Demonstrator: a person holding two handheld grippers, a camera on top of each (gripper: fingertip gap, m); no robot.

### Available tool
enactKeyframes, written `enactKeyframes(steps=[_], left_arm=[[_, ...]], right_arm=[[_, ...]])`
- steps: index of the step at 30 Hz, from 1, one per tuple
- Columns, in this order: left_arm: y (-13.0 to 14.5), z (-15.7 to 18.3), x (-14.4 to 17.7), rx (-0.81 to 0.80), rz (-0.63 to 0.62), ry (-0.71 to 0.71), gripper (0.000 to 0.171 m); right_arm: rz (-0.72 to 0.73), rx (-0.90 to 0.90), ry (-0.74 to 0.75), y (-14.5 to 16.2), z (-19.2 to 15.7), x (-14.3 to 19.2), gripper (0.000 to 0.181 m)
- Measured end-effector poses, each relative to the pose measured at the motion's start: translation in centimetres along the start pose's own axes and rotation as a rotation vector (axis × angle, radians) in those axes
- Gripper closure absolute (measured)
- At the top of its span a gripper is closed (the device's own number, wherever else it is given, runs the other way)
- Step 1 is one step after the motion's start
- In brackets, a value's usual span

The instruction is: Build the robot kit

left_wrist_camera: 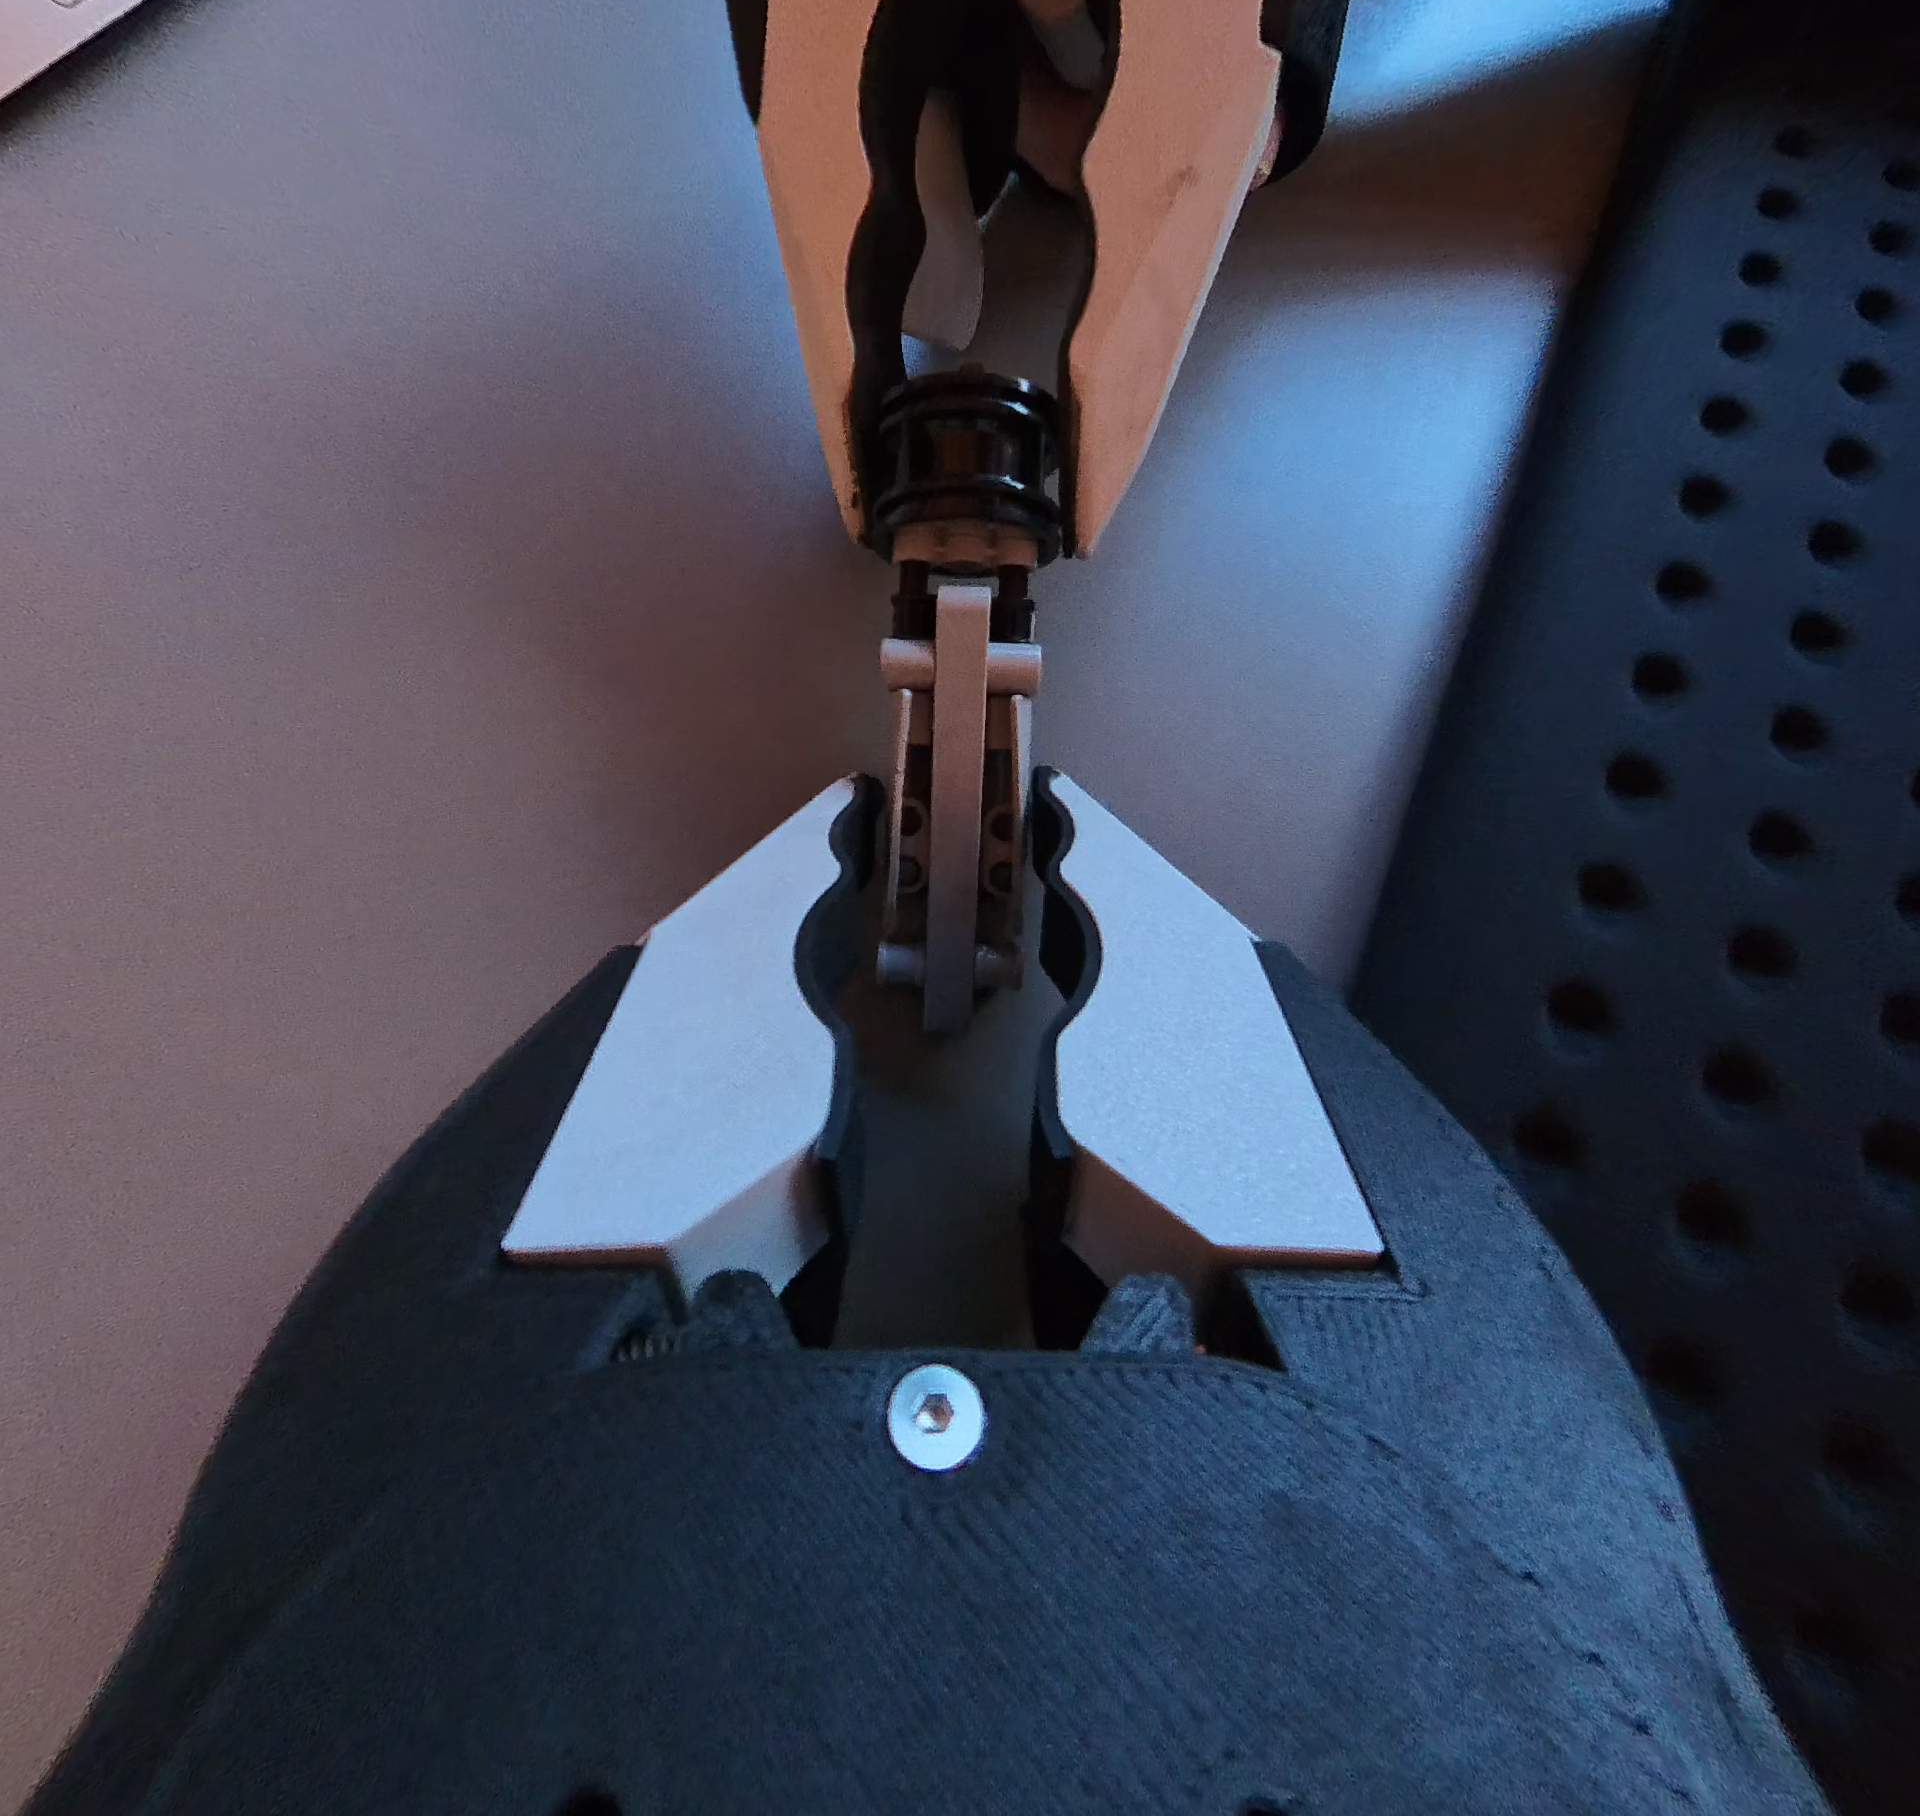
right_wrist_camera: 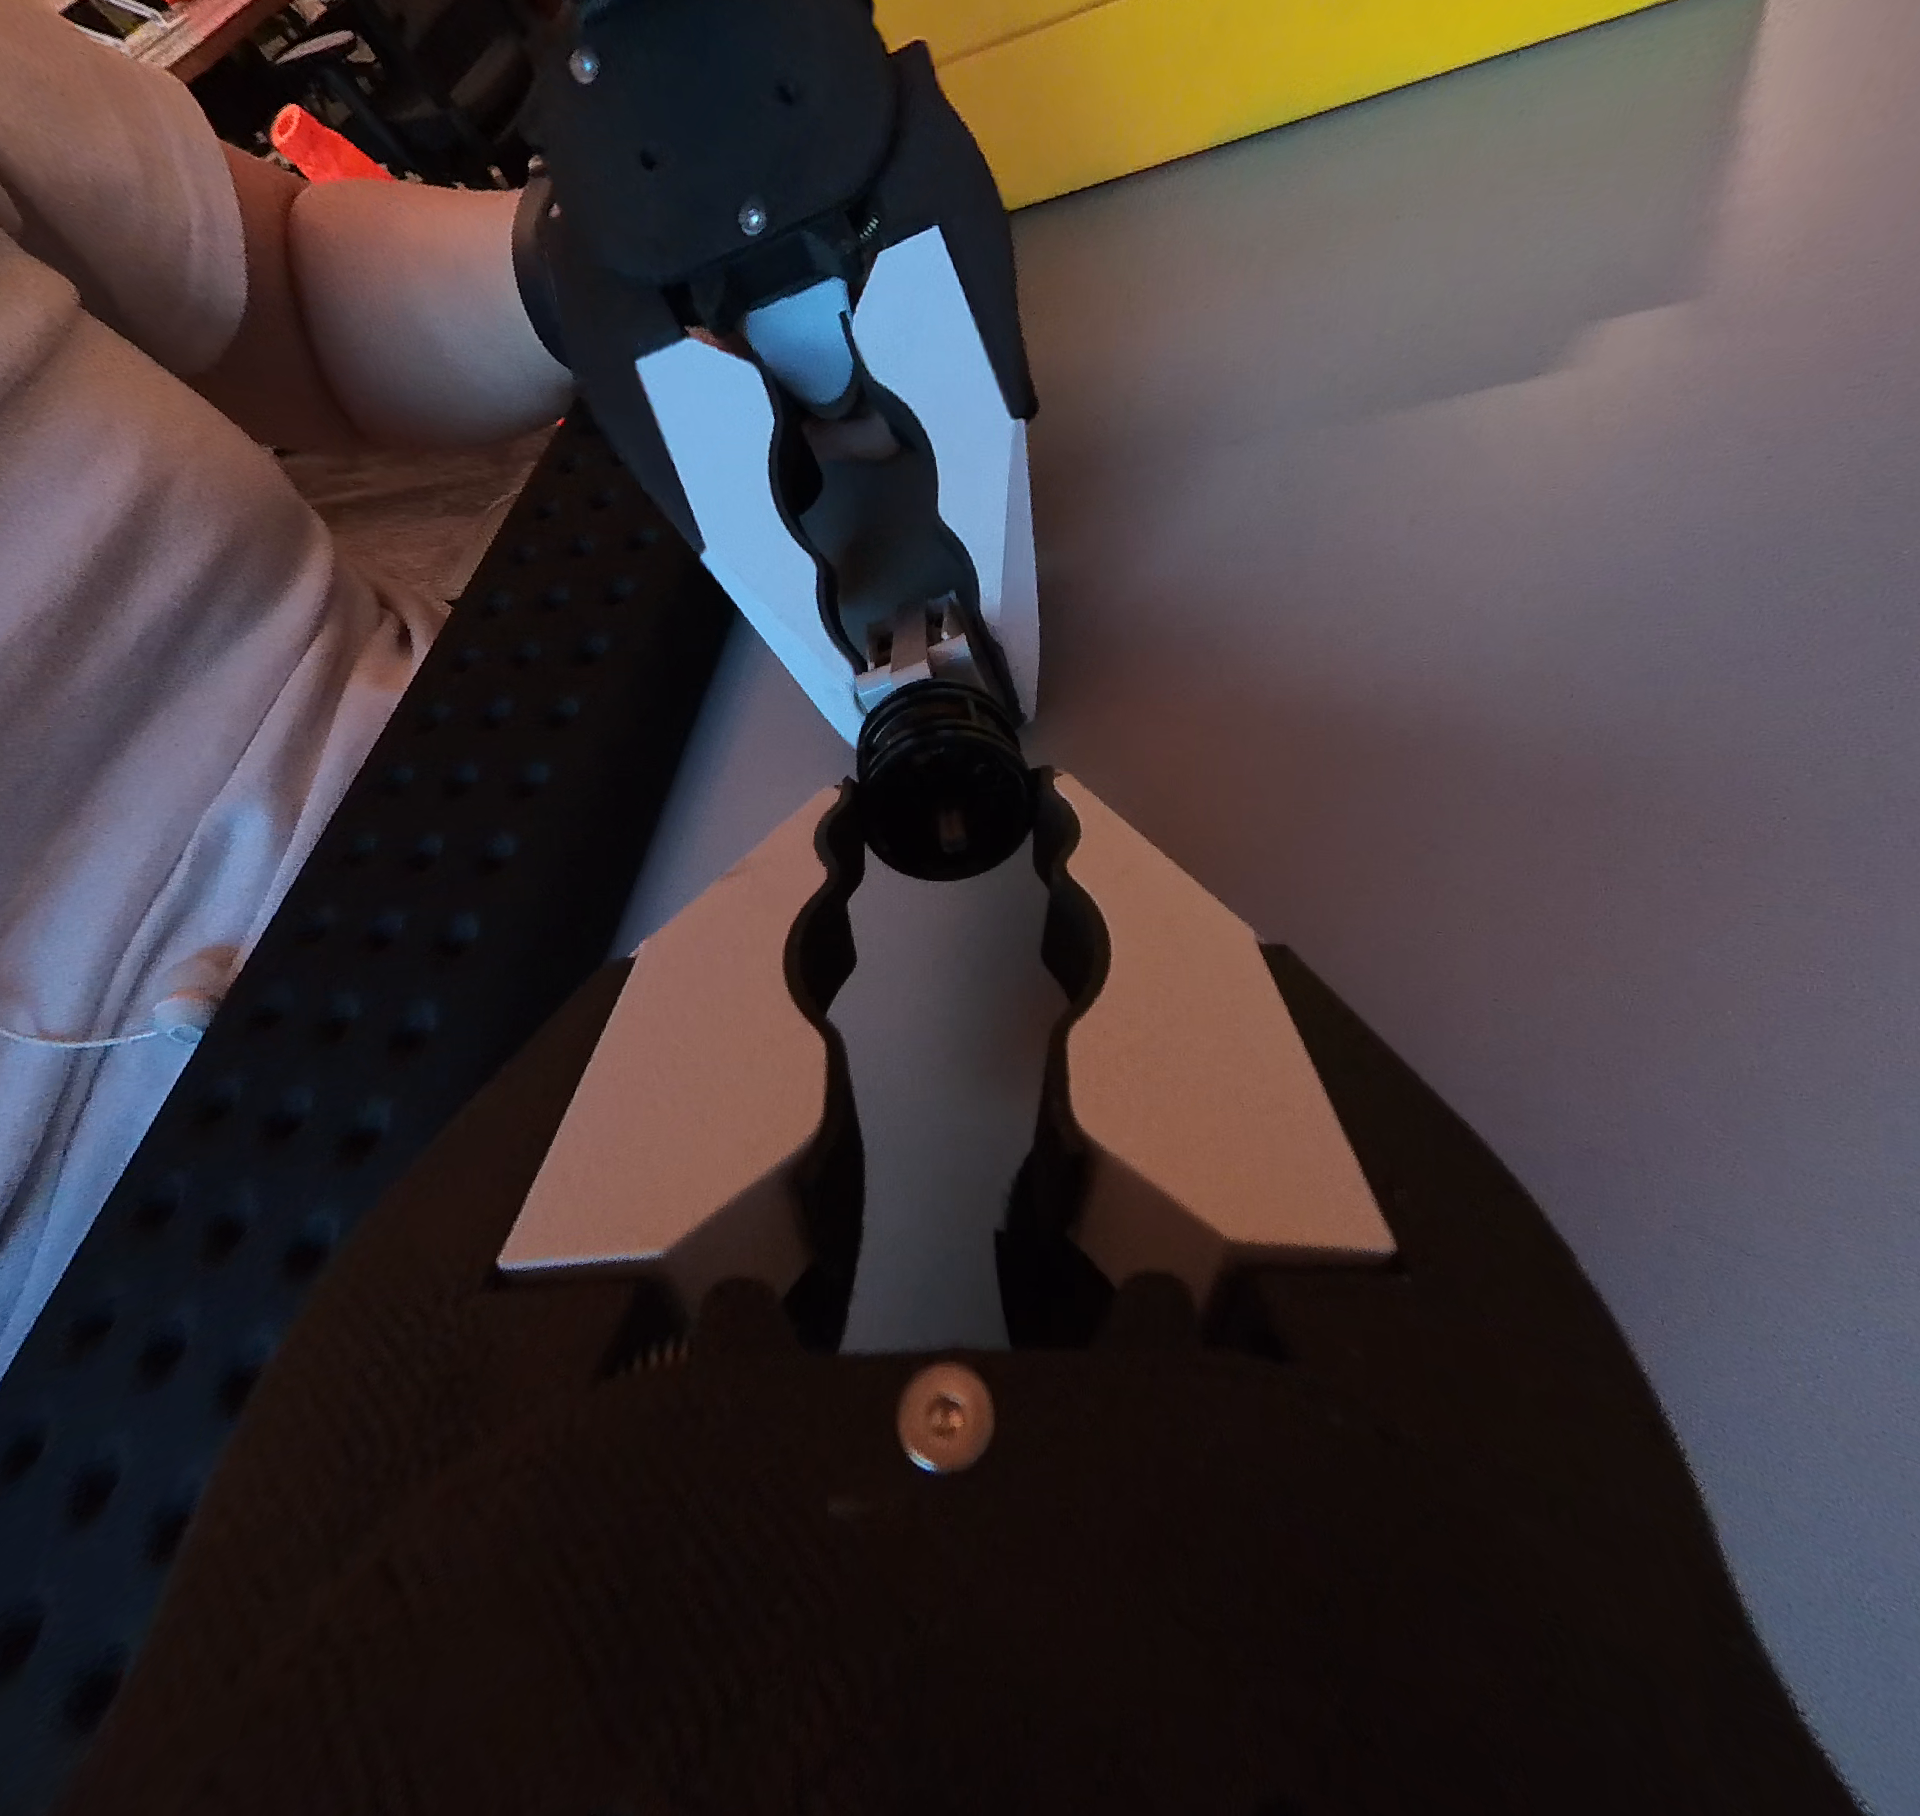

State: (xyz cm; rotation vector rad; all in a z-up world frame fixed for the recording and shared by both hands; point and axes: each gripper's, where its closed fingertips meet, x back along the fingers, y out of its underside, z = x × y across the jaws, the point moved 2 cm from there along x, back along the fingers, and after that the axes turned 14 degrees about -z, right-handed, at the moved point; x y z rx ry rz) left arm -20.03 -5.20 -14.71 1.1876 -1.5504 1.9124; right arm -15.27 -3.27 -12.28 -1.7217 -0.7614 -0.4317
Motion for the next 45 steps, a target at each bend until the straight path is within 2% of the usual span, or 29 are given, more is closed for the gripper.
enactKeyframes(steps=[3,5,8,11,15,18,24,33,40,45], left_arm=[[0.0,0.1,-0.1,-0.031,-0.006,-0.038,0.136],[0.0,0.0,-0.1,-0.024,-0.005,-0.037,0.146],[0.0,-0.1,0.0,0.010,0.001,0.001,0.146],[-0.2,0.2,0.2,0.088,0.018,0.115,0.147],[-1.0,0.8,1.3,0.252,0.104,0.373,0.147],[-1.5,0.6,2.2,0.292,0.162,0.427,0.148],[-1.9,0.4,2.3,0.354,0.180,0.496,0.147],[-3.7,-0.3,3.1,0.618,0.280,0.756,0.148],[-3.5,-0.5,2.5,0.684,0.262,0.780,0.148],[-3.2,-0.7,2.2,0.682,0.243,0.728,0.148]], right_arm=[[-0.003,0.007,0.003,0.0,-0.1,0.0,0.149],[-0.015,0.016,0.012,0.1,-0.1,-0.2,0.149],[-0.005,-0.003,0.011,0.0,0.1,-0.1,0.149],[0.027,-0.027,-0.019,-0.3,0.1,0.1,0.149],[0.174,-0.118,-0.109,-1.8,-0.2,1.0,0.149],[0.229,-0.178,-0.169,-2.2,-0.1,1.3,0.150],[0.321,-0.233,-0.199,-2.7,0.7,2.4,0.148],[0.366,-0.236,-0.076,-2.6,2.4,3.8,0.143],[0.306,-0.117,0.038,-2.4,2.1,3.6,0.133],[0.302,-0.129,0.077,-2.7,2.3,3.4,0.132]])
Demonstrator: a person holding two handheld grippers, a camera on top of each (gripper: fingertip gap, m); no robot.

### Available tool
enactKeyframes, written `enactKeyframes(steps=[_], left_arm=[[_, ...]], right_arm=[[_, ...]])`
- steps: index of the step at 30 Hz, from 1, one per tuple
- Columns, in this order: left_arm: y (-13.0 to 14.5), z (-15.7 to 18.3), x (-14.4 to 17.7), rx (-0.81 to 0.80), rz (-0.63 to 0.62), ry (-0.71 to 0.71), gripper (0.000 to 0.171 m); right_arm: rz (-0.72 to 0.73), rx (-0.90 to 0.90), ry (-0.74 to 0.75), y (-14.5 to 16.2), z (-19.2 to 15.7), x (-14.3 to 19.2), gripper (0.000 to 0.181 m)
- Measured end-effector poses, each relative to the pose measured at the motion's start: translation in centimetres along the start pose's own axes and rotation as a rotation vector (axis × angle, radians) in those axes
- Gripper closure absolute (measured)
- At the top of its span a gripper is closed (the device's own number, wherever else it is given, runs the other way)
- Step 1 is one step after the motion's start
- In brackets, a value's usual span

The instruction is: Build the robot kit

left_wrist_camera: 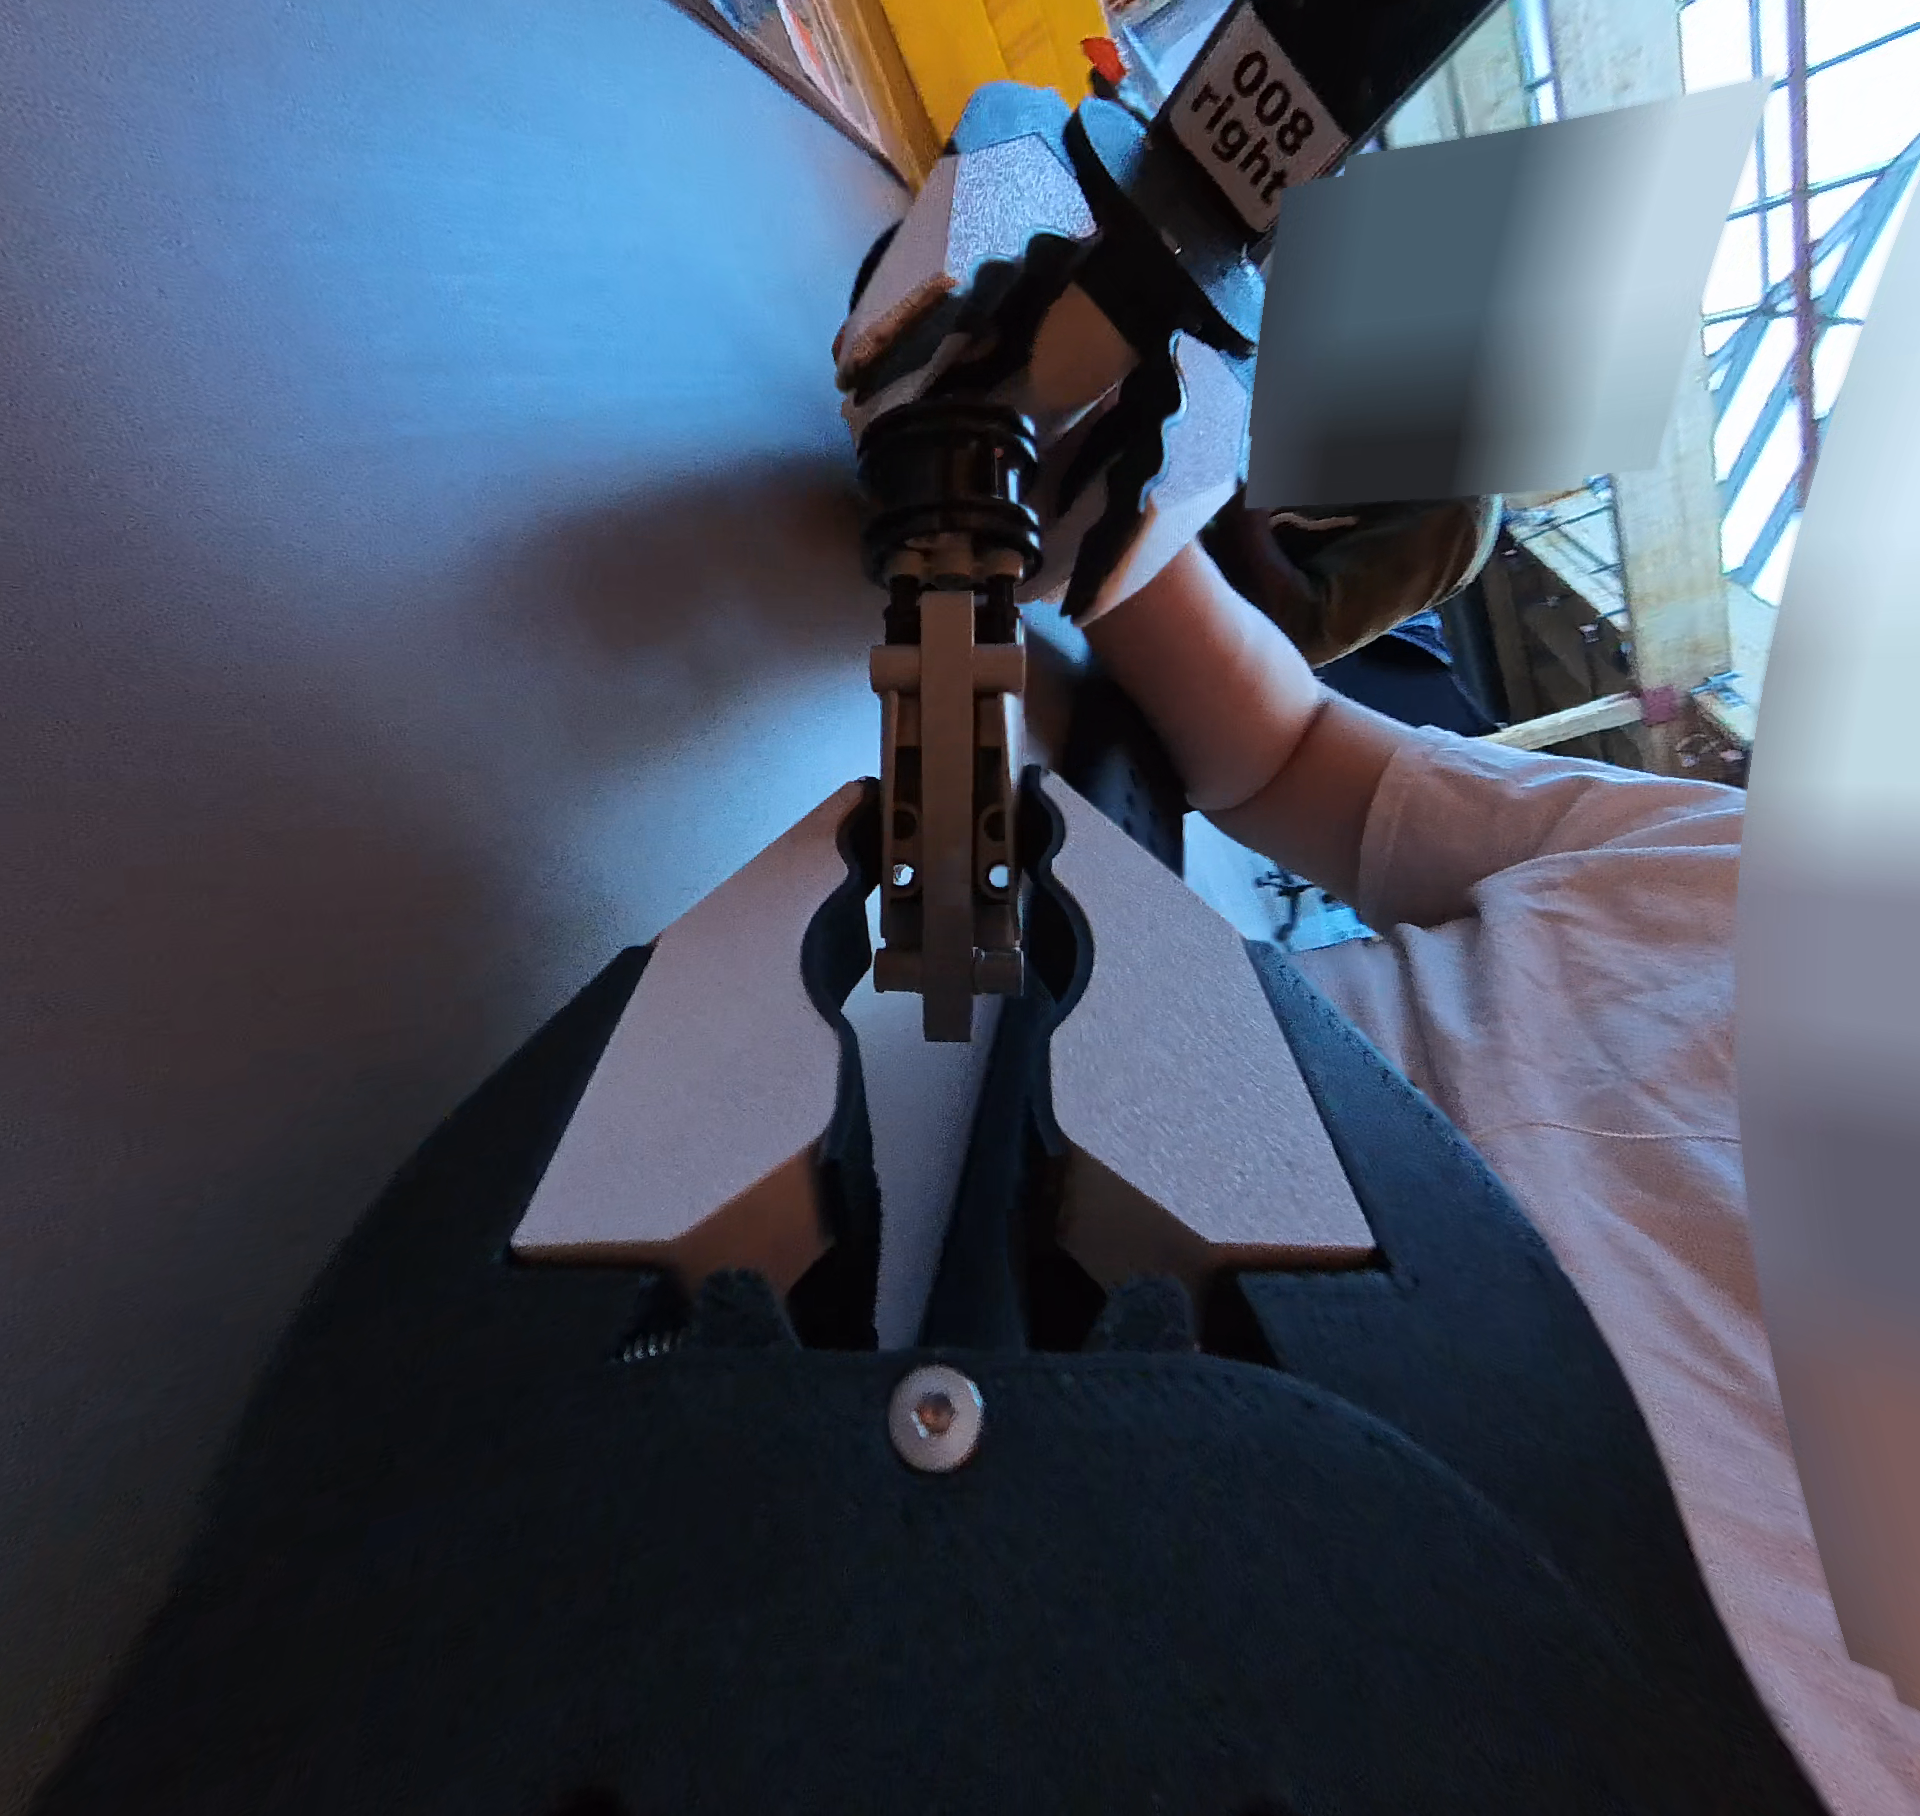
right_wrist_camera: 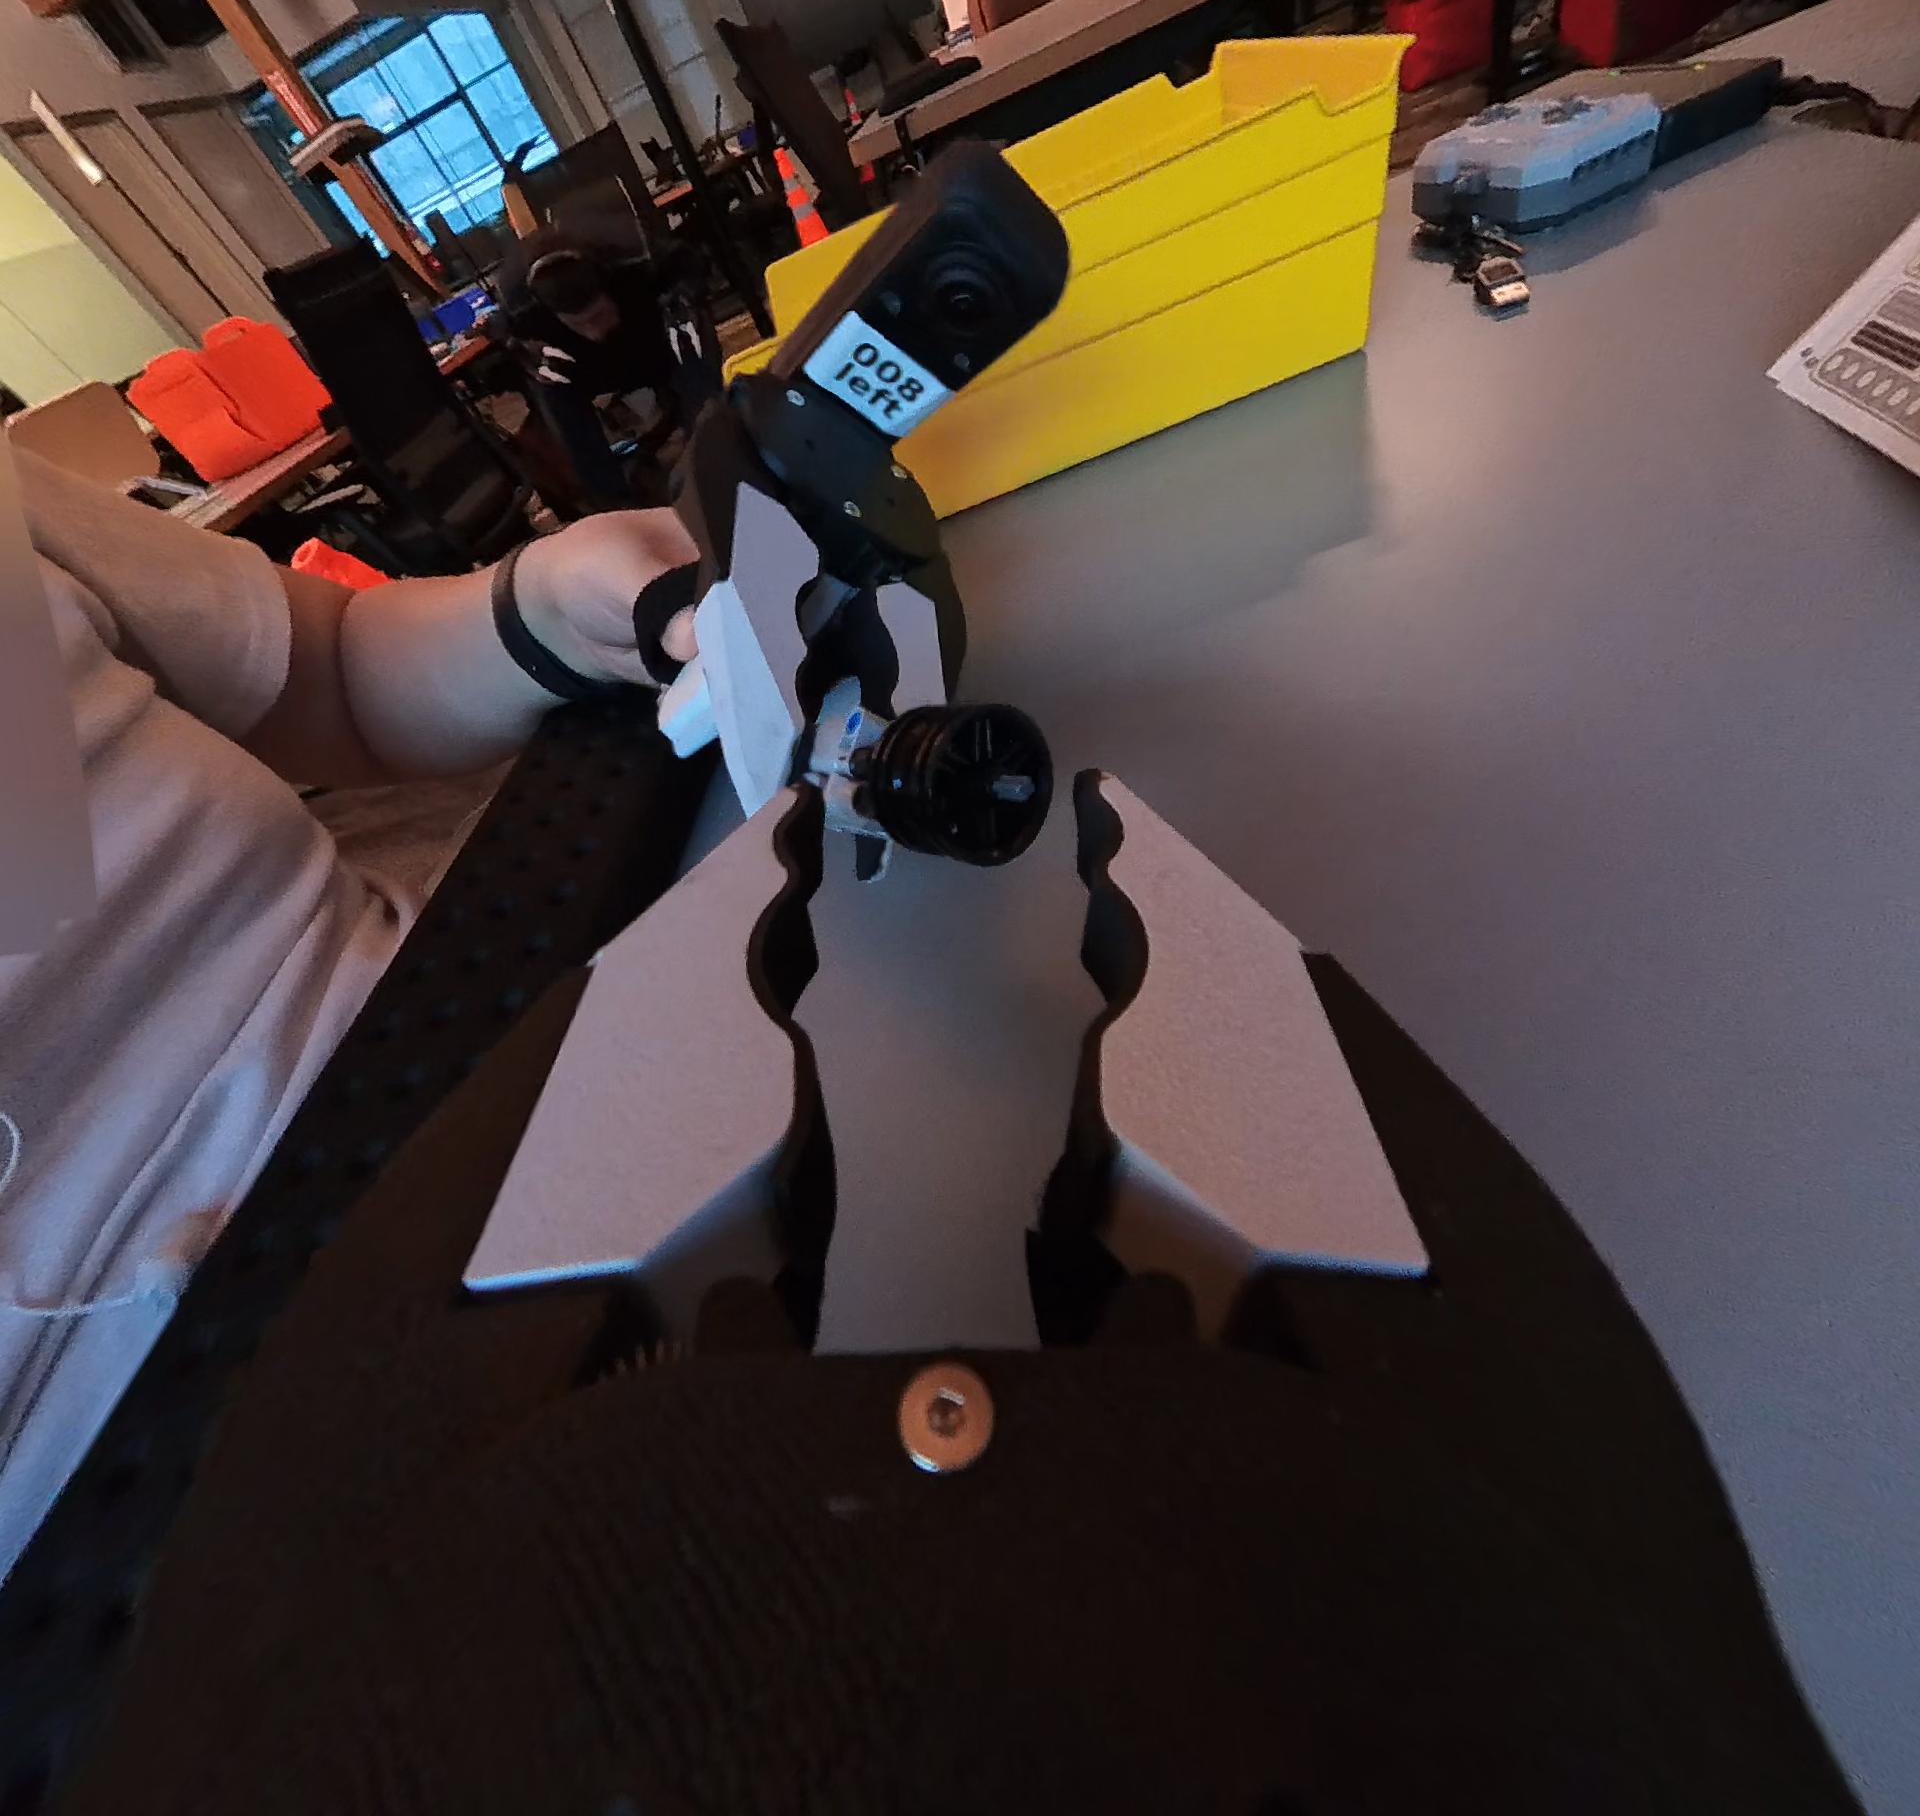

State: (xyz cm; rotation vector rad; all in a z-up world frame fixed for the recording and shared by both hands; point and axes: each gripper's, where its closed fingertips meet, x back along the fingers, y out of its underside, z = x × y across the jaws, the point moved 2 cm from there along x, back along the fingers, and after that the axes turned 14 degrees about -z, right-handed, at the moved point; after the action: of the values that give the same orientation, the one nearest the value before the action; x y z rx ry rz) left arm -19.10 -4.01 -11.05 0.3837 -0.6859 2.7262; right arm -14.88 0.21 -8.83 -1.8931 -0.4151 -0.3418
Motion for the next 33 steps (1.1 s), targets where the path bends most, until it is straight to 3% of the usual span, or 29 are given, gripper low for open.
enactKeyframes(steps=[3,10,14,21,29,33], left_arm=[[0.1,-0.4,-0.1,-0.031,-0.017,-0.083,0.147],[0.5,-1.2,-0.3,-0.120,-0.062,-0.278,0.147],[0.7,-1.5,-0.4,-0.166,-0.088,-0.362,0.147],[1.1,-1.6,-0.5,-0.264,-0.132,-0.488,0.147],[1.3,-1.3,-0.8,-0.375,-0.163,-0.571,0.147],[1.4,-1.0,-0.8,-0.444,-0.179,-0.620,0.147]], right_arm=[[0.002,-0.070,-0.054,0.2,0.0,-0.3,0.132],[-0.029,-0.114,-0.092,0.8,0.3,-0.3,0.161],[-0.050,-0.120,-0.105,1.0,0.2,-0.4,0.159],[-0.053,-0.191,-0.191,1.1,0.0,-0.4,0.139],[-0.150,-0.157,-0.223,2.2,-0.8,-0.9,0.140],[-0.187,-0.110,-0.239,2.6,-1.4,-0.9,0.149]])
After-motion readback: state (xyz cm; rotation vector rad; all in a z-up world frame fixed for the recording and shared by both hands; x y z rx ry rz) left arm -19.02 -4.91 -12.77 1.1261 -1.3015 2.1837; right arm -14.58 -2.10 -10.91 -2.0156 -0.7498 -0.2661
